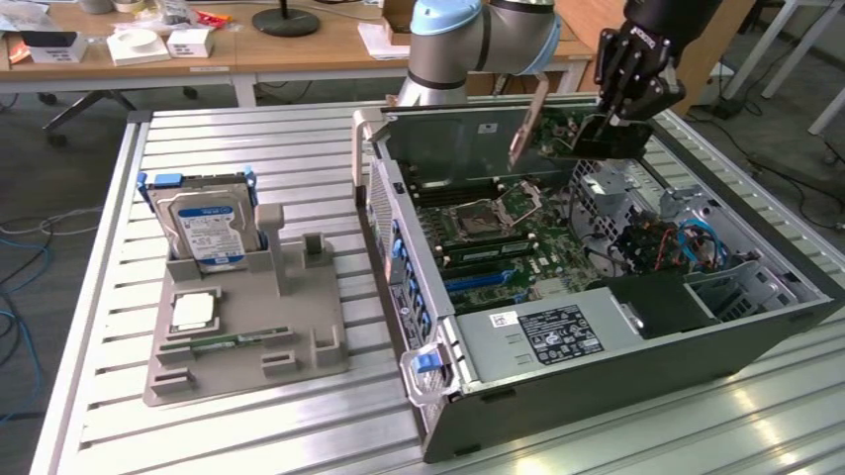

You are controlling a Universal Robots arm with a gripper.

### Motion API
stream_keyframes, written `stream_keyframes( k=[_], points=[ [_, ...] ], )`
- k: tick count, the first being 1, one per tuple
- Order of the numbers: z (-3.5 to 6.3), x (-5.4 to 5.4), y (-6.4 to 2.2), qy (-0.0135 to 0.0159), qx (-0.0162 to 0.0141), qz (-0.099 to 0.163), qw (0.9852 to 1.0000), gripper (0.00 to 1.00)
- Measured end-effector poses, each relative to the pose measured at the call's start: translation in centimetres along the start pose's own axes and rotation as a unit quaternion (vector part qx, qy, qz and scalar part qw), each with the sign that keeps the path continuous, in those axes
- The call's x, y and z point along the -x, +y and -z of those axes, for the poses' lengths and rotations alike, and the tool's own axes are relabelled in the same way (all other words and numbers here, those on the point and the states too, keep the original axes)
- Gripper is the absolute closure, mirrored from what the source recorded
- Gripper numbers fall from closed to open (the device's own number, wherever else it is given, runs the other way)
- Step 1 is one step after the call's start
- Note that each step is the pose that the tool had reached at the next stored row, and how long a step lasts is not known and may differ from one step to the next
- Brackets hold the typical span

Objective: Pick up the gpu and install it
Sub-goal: 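Insert the gpu into the slot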

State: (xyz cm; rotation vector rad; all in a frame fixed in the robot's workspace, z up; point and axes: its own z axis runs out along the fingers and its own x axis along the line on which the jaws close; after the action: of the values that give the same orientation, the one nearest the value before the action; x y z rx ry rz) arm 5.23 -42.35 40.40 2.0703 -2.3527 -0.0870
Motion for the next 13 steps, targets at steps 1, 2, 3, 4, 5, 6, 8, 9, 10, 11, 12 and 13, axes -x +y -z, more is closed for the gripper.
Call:
stream_keyframes(
  k=[1, 2, 3, 4, 5, 6, 8, 9, 10, 11, 12, 13],
  points=[
    [-0.01, 0.0, 0.0, 0.0003, 0.0002, 0.006, 1.0, 0.74],
    [-0.01, 0.0, 0.0, 0.0005, 0.0003, 0.011, 0.9999, 0.74],
    [-0.01, 0.0, 0.0, 0.0006, 0.0004, 0.013, 0.9999, 0.74],
    [-0.01, 0.0, 0.0, 0.0006, 0.0005, 0.014, 0.9999, 0.74],
    [-0.01, 0.0, 0.0, 0.0006, 0.0005, 0.014, 0.9999, 0.74],
    [-0.01, 0.0, 0.0, 0.0006, 0.0005, 0.014, 0.9999, 0.74],
    [-0.01, 0.0, 0.0, 0.0006, 0.0005, 0.014, 0.9999, 0.74],
    [-0.01, 0.0, 0.0, 0.0006, 0.0005, 0.014, 0.9999, 0.74],
    [-0.01, 0.0, 0.0, 0.0006, 0.0005, 0.014, 0.9999, 0.74],
    [-0.01, 0.0, 0.0, 0.0007, 0.0005, 0.017, 0.9999, 0.74],
    [-0.01, 0.0, 0.0, 0.0009, 0.0006, 0.02, 0.9998, 0.74],
    [-0.01, 0.0, 0.0, 0.0011, 0.0008, 0.024, 0.9997, 0.74]
  ],
)
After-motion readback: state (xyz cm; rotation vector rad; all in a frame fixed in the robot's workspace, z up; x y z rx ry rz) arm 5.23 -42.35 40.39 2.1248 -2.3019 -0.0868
